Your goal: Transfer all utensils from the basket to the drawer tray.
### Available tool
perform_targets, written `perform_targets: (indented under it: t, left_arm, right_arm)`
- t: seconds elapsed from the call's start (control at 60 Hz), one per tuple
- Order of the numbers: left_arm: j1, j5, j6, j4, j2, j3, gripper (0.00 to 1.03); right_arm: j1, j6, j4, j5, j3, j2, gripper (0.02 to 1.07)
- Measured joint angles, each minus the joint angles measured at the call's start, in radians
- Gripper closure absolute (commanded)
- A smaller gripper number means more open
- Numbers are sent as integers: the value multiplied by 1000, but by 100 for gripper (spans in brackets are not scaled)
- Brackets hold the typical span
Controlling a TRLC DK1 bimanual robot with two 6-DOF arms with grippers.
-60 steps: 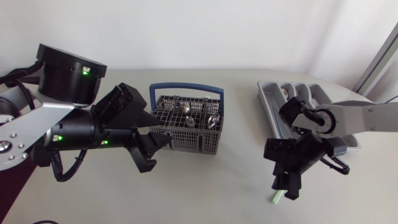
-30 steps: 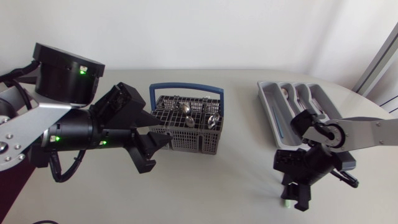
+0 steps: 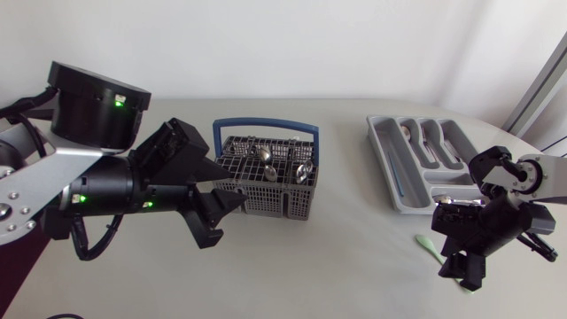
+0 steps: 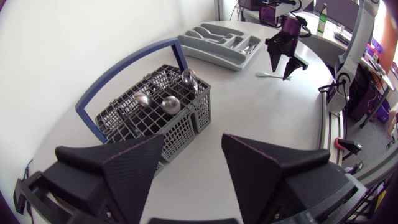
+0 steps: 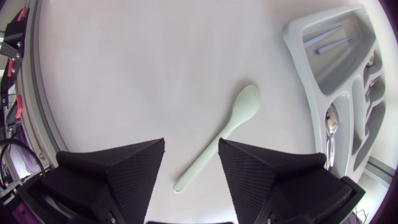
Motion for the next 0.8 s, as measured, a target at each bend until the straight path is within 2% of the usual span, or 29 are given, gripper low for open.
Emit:
perform_targets:
  t: [0.367, 0.55, 0.75, 0.8]
  left_arm:
    - [2, 0, 0, 6, 0, -18, 36]
    - [5, 0, 0, 6, 0, -18, 36]
    - [5, 0, 0, 7, 0, -18, 36]
    - [5, 0, 0, 7, 0, -18, 36]
  right_arm:
    - [-18, 113, 138, 3, 88, 177, 36]
    - [-18, 173, 148, 12, 92, 185, 38]
    - [-18, 254, 128, 11, 92, 188, 64]
    - [-18, 273, 122, 11, 92, 188, 77]
